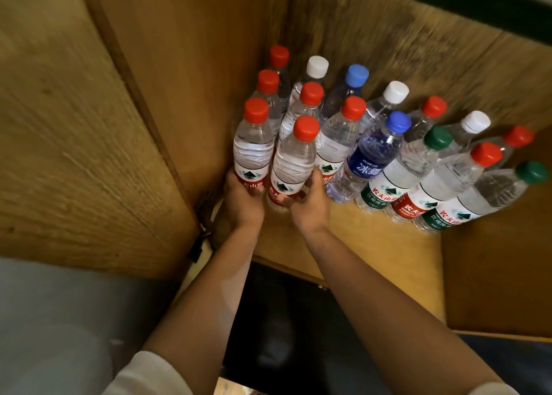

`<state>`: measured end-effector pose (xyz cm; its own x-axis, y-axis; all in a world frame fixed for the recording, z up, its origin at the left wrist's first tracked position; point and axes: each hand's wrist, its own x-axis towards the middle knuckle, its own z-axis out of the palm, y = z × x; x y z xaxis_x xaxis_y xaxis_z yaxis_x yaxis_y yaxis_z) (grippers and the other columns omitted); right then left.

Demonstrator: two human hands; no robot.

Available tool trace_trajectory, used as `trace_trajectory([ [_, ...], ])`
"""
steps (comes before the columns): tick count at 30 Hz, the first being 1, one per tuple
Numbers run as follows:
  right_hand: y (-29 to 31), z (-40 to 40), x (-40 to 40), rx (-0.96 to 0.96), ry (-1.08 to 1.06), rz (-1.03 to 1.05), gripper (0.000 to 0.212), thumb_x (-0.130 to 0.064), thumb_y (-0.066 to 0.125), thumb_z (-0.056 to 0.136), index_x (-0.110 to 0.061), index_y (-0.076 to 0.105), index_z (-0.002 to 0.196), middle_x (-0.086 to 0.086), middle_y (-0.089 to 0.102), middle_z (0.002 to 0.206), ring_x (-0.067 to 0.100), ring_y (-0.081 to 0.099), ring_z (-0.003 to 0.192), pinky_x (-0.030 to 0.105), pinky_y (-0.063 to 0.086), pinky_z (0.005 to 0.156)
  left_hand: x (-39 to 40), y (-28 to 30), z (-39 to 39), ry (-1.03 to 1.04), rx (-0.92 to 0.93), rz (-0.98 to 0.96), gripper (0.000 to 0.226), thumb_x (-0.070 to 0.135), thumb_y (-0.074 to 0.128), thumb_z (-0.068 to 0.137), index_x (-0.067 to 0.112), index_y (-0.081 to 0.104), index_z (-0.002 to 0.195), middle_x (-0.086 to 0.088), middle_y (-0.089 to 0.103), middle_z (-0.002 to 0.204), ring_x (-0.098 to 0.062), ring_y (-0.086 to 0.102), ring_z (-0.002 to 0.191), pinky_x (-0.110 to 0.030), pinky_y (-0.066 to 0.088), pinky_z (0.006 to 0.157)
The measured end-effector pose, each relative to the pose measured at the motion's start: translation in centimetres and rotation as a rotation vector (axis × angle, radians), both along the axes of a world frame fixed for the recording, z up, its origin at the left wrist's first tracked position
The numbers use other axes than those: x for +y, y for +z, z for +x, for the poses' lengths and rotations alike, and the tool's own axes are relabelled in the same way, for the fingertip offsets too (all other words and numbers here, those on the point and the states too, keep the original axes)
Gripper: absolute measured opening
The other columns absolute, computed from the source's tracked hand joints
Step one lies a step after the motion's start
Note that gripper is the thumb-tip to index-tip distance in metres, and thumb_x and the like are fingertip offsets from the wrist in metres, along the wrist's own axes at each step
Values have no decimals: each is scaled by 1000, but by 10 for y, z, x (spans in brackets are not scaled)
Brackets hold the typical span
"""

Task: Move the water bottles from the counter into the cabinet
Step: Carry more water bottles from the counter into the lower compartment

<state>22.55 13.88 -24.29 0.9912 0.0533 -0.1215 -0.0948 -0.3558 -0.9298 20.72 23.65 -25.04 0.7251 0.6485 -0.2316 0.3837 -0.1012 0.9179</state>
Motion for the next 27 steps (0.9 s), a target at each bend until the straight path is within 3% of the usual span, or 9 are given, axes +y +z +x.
trace_trajectory([
  [6, -3, 4, 1, 15, 1, -28, 81, -2, 77, 68, -27, 36, 134, -13, 57, 112, 3, 50, 104, 25, 45, 92, -16, 2, -22, 96, -151, -285, 66, -2, 52, 89, 10, 20, 146, -9, 38, 146, -22, 37, 134, -35, 30, 110],
  [9, -1, 4, 2, 13, 1, -34, 81, -2, 77, 68, -26, 36, 134, -18, 52, 107, 2, 50, 104, 24, 44, 91, -22, 5, -28, 28, -265, -382, 73, -15, 42, 85, 14, 19, 148, -6, 38, 148, -20, 36, 136, -43, 28, 114],
  [14, 2, 1, 6, -16, -21, -14, 83, 0, 76, 68, -21, 35, 136, -14, 57, 111, 5, 54, 106, 29, 48, 94, -22, 9, -22, -65, -250, -399, 85, -17, 45, 81, 19, 11, 150, -5, 27, 153, -21, 28, 140, -43, 25, 116],
  [19, 3, -2, 13, -1, -43, -9, 84, -1, 76, 69, -23, 32, 138, 3, 60, 126, 19, 55, 118, 43, 46, 99, -17, 9, -20, -55, -202, -397, 87, -13, 45, 83, 23, 2, 150, -1, 28, 153, -13, 30, 137, -17, 27, 100],
  [25, 6, -2, 13, -13, -29, -55, 82, -2, 76, 69, -22, 34, 137, 4, 61, 124, 21, 56, 116, 42, 47, 98, -15, 10, -21, -88, -199, -371, 91, -16, 46, 80, 21, 0, 149, -3, 19, 156, -18, 20, 143, -36, 18, 117],
  [27, 6, -2, 14, -11, -21, -52, 81, 0, 74, 70, -21, 34, 137, 5, 60, 125, 21, 55, 117, 42, 47, 98, -13, 10, -20, -79, -190, -347, 90, -15, 46, 80, 20, 0, 149, -3, 17, 157, -18, 17, 143, -32, 16, 117],
])
